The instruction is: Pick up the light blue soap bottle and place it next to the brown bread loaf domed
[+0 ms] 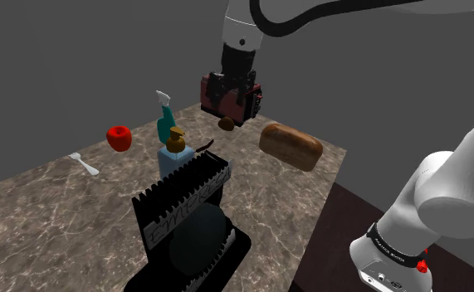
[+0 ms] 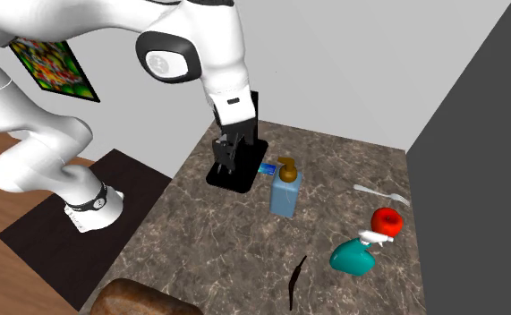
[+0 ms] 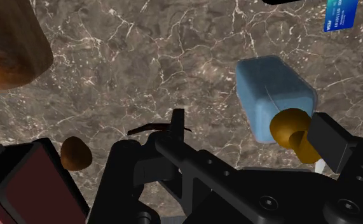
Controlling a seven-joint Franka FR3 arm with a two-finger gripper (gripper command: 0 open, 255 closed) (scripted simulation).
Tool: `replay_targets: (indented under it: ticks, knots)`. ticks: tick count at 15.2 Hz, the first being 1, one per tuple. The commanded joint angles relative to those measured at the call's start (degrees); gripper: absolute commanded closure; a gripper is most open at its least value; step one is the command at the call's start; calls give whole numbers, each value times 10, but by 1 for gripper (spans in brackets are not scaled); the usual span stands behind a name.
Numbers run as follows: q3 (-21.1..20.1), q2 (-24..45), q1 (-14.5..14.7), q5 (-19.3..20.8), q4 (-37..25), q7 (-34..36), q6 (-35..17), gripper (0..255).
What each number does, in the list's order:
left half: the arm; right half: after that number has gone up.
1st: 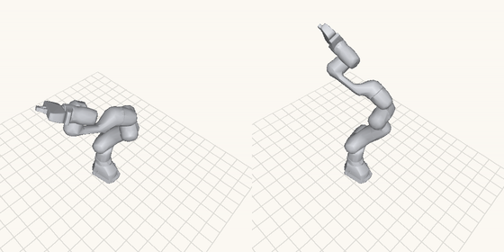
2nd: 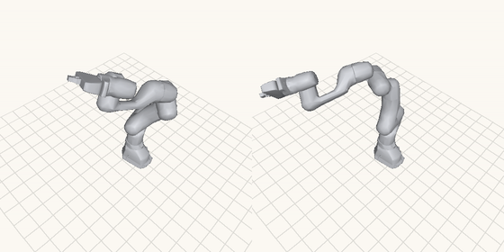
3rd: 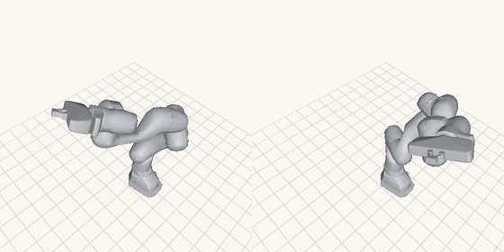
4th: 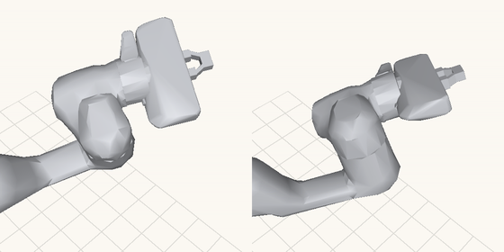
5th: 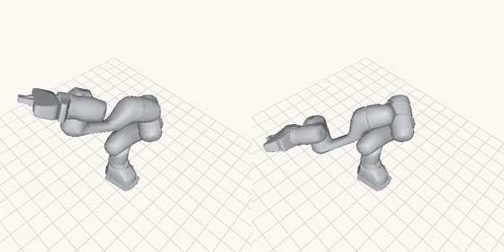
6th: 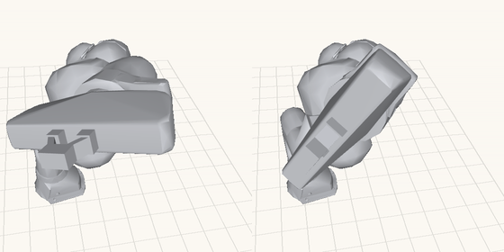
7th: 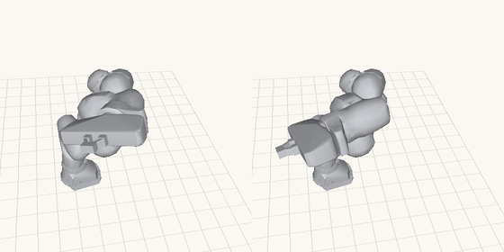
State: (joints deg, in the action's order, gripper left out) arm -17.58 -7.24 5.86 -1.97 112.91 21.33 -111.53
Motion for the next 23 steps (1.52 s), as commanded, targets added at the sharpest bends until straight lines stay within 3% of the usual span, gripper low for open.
replay_targets:
  ticks: [1, 10, 18, 23]
  knots:
    - [-12, 46, 5, 18, -35, 23, -9, 0]
    - [-37, 255, 64, 114, -241, 117, 7, 0]
    - [-32, 278, 67, 124, -214, 124, -42, 0]
    - [-32, 278, 67, 124, -214, 124, -42, 0]
